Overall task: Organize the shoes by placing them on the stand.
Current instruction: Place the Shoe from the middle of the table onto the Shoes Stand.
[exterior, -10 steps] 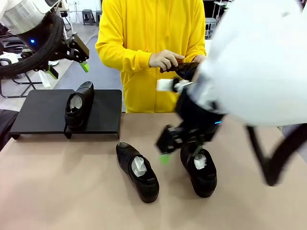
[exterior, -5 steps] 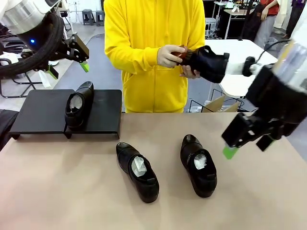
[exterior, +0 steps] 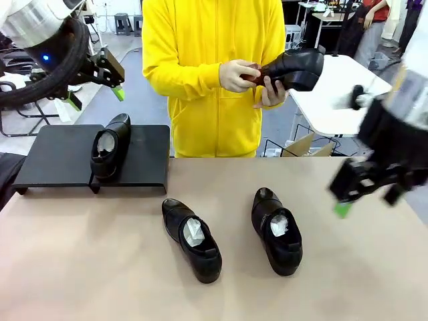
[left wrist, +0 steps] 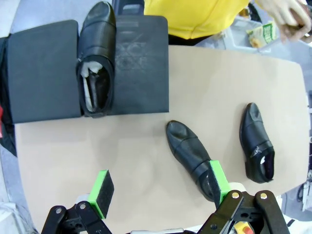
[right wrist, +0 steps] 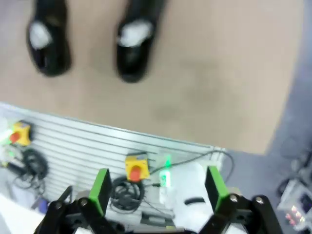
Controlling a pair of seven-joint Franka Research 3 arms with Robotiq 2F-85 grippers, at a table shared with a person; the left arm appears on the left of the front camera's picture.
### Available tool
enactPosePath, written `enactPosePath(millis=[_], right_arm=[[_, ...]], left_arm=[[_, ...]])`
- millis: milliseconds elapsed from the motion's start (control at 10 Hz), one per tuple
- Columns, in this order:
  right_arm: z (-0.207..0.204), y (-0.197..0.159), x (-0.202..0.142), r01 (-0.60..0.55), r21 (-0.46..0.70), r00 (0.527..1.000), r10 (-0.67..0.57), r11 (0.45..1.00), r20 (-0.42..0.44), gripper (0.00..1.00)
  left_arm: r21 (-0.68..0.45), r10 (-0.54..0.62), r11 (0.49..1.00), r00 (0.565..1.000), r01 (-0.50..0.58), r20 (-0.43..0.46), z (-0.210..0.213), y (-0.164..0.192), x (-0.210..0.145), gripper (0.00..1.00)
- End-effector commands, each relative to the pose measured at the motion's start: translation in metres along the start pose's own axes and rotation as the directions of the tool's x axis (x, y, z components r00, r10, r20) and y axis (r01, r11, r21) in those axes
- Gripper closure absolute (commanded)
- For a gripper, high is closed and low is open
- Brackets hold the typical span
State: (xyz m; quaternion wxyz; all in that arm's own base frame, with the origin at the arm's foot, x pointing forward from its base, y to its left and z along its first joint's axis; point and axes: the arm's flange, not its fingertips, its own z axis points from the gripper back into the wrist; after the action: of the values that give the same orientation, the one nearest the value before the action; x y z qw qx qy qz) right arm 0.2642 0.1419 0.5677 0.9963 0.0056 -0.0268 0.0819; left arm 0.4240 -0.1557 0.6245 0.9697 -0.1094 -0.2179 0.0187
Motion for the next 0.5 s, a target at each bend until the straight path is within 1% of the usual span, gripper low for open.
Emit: enactPosePath(millis=[0, 100, 200, 300, 400], right_arm=[[0.023, -0.054, -0.011, 0.158, -0.028, 0.987, -0.158, 0.987, 0.006, 0.00], [0.024, -0.077, -0.014, 0.275, 0.014, 0.961, -0.275, 0.961, 0.014, 0.00], [0.009, -0.038, -0.005, 0.082, -0.024, 0.997, -0.082, 0.996, -0.003, 0.00], [0.009, -0.038, -0.005, 0.082, -0.024, 0.997, -0.082, 0.996, -0.003, 0.00], [0.009, -0.038, -0.005, 0.082, -0.024, 0.997, -0.082, 0.996, -0.003, 0.00]], left_arm=[[-0.034, 0.190, 0.980, 0.977, -0.194, -0.094, -0.030, -0.026, -0.051, 0.00], [-0.007, 0.359, 0.931, 0.918, -0.365, -0.168, -0.049, -0.039, -0.078, 0.00], [0.046, 0.456, 0.887, 0.854, -0.460, -0.251, -0.069, -0.047, -0.093, 0.00], [0.089, 0.508, 0.861, 0.832, -0.501, -0.223, -0.095, -0.046, -0.100, 0.00], [0.136, 0.524, 0.852, 0.824, -0.506, -0.217, -0.111, -0.047, -0.109, 0.00]])
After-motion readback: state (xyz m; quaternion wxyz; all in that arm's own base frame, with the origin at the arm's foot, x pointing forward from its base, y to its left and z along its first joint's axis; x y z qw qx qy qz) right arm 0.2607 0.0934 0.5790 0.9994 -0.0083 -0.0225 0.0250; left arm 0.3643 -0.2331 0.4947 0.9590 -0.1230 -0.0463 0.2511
